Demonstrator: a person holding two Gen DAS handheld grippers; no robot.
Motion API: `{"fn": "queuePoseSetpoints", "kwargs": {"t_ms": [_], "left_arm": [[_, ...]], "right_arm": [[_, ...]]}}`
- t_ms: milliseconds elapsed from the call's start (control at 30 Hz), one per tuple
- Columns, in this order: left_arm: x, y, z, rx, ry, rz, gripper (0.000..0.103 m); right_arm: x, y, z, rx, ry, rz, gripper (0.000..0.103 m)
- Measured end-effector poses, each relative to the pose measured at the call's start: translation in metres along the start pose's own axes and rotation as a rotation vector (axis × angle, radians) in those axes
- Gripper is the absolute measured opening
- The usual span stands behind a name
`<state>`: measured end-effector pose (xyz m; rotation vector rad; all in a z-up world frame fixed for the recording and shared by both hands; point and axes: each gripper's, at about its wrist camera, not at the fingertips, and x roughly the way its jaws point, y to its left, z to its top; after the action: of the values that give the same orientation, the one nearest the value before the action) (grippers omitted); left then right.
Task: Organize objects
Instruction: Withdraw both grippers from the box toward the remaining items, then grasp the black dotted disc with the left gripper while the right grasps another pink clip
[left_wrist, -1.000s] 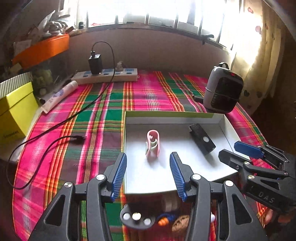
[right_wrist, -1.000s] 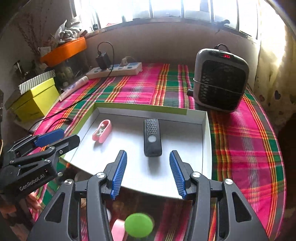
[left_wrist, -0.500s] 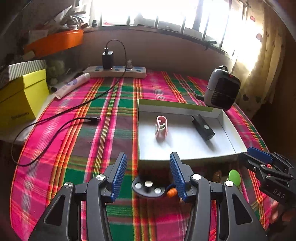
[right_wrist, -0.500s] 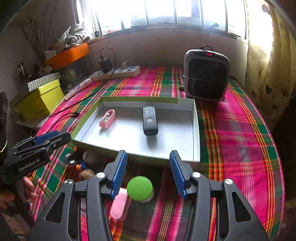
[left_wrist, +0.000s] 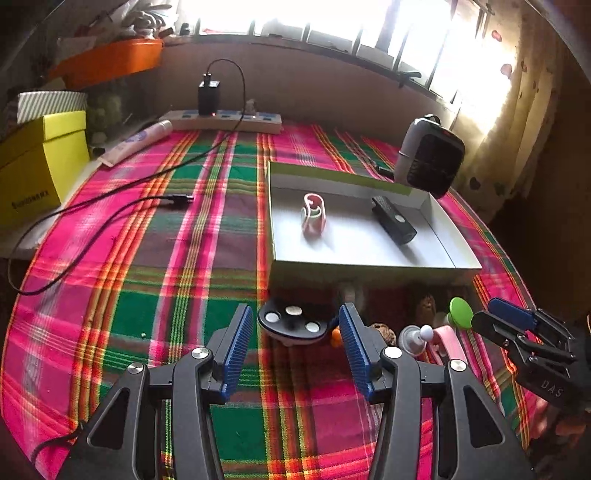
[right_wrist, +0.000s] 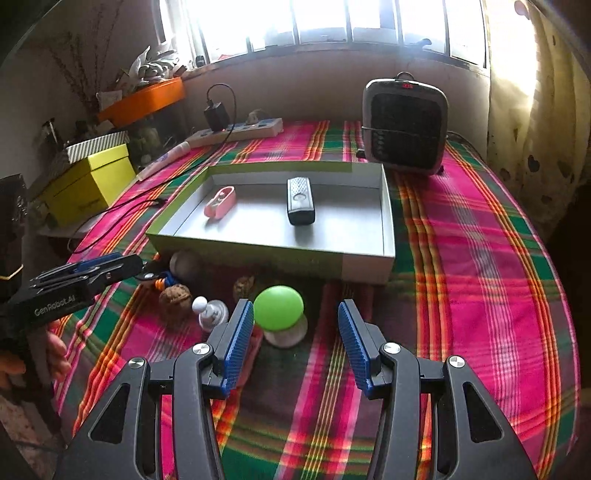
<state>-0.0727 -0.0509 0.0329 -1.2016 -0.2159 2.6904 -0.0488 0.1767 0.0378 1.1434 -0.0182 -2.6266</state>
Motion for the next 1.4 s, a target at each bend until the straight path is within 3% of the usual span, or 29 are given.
{"fn": "queuePoseSetpoints", "kwargs": {"t_ms": [467,667,1400], "left_arm": [[0.02,0.005,-0.001,-0.016,0.045,-0.001,0.048],[0.026,0.011,0.002,-0.028,0.057,0.036,0.048],[0.027,0.023,0.003,-0.037,0.055,0.059,0.045]], "right_arm": [[0.003,0.011,-0.017,-0.035,0.041,0.069,0.049],[0.009,0.015,-0.019,-0.042,0.057,0.089,0.049],[0.028,0.032,-0.018,-0.078,0.103,0.058,0.049]]}}
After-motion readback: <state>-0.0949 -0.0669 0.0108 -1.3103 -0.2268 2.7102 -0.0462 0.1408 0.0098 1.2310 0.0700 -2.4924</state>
